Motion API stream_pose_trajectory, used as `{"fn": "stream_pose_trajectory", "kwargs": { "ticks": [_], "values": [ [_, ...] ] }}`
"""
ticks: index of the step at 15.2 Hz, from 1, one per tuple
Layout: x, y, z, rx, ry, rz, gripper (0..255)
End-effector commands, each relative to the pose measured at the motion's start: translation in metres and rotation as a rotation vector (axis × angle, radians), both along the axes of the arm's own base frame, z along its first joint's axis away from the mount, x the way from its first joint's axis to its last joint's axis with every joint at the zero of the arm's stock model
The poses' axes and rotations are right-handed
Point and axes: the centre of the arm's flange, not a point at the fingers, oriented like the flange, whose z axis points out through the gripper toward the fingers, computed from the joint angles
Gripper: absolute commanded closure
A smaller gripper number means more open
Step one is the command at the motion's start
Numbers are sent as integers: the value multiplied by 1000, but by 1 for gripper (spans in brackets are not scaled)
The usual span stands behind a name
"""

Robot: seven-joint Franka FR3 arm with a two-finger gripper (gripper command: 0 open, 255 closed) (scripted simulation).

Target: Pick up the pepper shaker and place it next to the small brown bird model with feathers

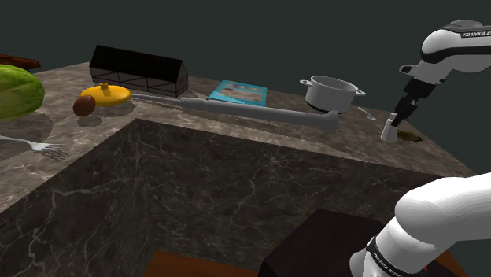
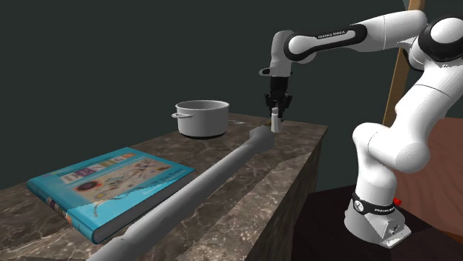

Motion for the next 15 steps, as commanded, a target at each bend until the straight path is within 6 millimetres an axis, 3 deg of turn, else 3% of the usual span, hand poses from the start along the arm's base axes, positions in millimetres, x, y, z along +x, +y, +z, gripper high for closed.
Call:
{"fn": "stream_pose_trajectory", "kwargs": {
  "ticks": [1, 5, 6, 11, 15],
  "values": [
    [0, 0, -1, 0, 0, 0, 255],
    [0, 0, -1, 0, 0, 0, 255],
    [0, 0, -1, 0, 0, 0, 0],
    [0, 0, -1, 0, 0, 0, 0],
    [-3, -4, 49, 0, 0, 0, 0]
  ]
}}
